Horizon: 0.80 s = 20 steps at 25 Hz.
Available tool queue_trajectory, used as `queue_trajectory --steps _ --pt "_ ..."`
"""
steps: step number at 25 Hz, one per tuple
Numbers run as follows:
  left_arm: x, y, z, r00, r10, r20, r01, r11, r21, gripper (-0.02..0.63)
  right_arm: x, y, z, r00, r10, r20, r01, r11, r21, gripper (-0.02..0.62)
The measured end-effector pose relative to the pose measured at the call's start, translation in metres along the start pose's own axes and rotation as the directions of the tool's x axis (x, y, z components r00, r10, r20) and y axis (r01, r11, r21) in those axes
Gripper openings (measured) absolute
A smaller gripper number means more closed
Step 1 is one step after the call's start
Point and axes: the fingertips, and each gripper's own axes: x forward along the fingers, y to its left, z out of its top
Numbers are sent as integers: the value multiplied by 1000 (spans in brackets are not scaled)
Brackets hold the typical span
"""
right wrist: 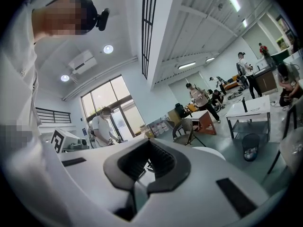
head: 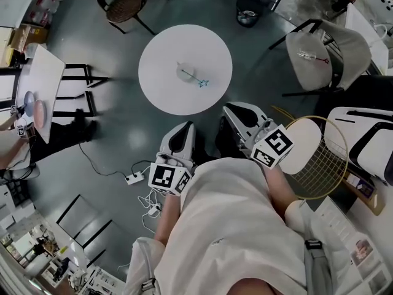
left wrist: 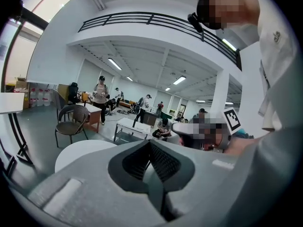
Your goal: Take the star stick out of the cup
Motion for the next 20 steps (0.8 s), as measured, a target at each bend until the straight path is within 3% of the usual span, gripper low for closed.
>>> queue_trajectory --steps 6,20 --pt "8 6 1 1000 4 -21 -4 1000 2 6 -4 -9 -3 1000 -31 0 31 999 19 8" --pt "38 54 39 990 -138 2 137 988 70 6 16 -17 15 980 -196 18 196 980 -14 8"
